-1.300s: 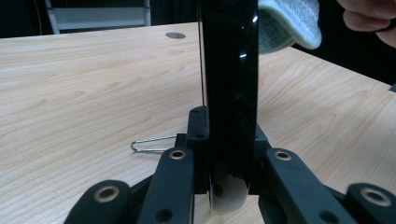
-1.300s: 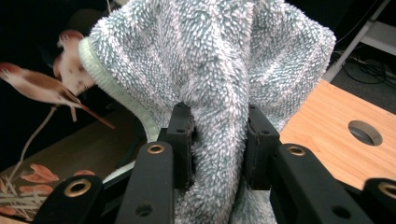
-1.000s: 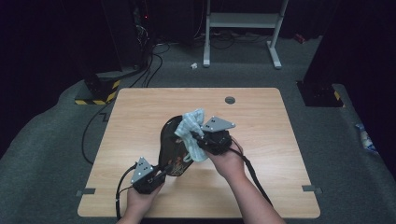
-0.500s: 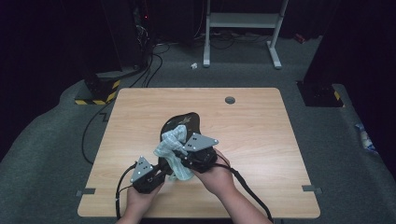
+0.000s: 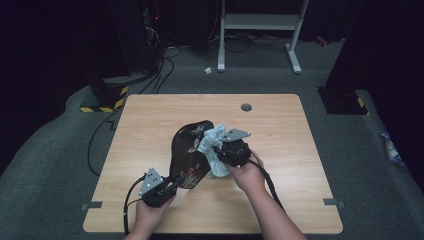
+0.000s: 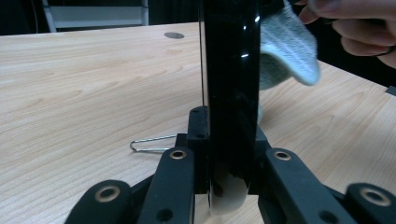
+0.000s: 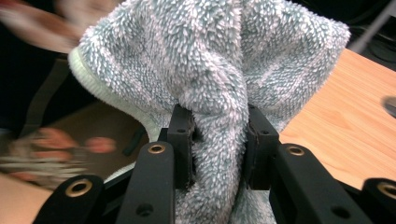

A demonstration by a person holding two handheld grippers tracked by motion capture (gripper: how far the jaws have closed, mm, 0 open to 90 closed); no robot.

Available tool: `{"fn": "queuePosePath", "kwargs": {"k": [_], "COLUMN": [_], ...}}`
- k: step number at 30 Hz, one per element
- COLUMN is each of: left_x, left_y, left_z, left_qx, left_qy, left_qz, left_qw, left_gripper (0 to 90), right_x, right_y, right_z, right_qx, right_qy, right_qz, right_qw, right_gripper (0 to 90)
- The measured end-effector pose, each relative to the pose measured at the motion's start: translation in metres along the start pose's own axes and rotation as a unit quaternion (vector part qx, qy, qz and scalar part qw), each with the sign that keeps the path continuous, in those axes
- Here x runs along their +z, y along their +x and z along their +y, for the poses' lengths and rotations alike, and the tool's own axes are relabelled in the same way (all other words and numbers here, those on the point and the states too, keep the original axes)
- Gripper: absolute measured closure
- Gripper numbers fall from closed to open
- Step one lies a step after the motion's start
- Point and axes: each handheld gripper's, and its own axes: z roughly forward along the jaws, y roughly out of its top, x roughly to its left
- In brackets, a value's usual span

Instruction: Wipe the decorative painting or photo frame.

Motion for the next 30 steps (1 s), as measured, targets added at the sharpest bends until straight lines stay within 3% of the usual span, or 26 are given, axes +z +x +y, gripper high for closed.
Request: {"fn": "queuePosePath", "kwargs": {"k": [3, 6, 12, 20, 24, 30], "left_x": [0.0, 0.0, 0.0, 0.0, 0.0, 0.0], "left_y": [0.0, -0.001, -0.001, -0.001, 0.0, 0.0], "left_z": [0.0, 0.0, 0.0, 0.0, 0.0, 0.0], "left_qx": [0.002, 0.0, 0.001, 0.001, 0.002, -0.001], "left_qy": [0.001, 0.0, 0.0, 0.0, 0.001, 0.0], "left_qz": [0.0, 0.001, 0.001, 0.001, 0.0, 0.001], "left_qw": [1.0, 1.0, 1.0, 1.0, 1.0, 1.0], "left_gripper": [79.3, 79.4, 79.4, 79.4, 79.5, 79.5], "right_x": [0.003, 0.002, -0.014, -0.033, -0.033, -0.034], "right_y": [-0.006, -0.003, 0.029, 0.077, 0.089, 0.093], "right_z": [-0.001, -0.001, 0.001, 0.008, 0.006, 0.004], "right_qx": [0.007, 0.001, -0.04, -0.085, -0.099, -0.108], "right_qy": [0.009, 0.009, -0.009, -0.034, -0.029, -0.023], "right_qz": [-0.012, -0.01, 0.017, 0.067, 0.079, 0.077], "right_qw": [0.9999, 0.9999, 0.999, 0.9935, 0.9915, 0.9908], "right_gripper": [68.7, 68.8, 68.8, 68.7, 68.7, 68.6]}}
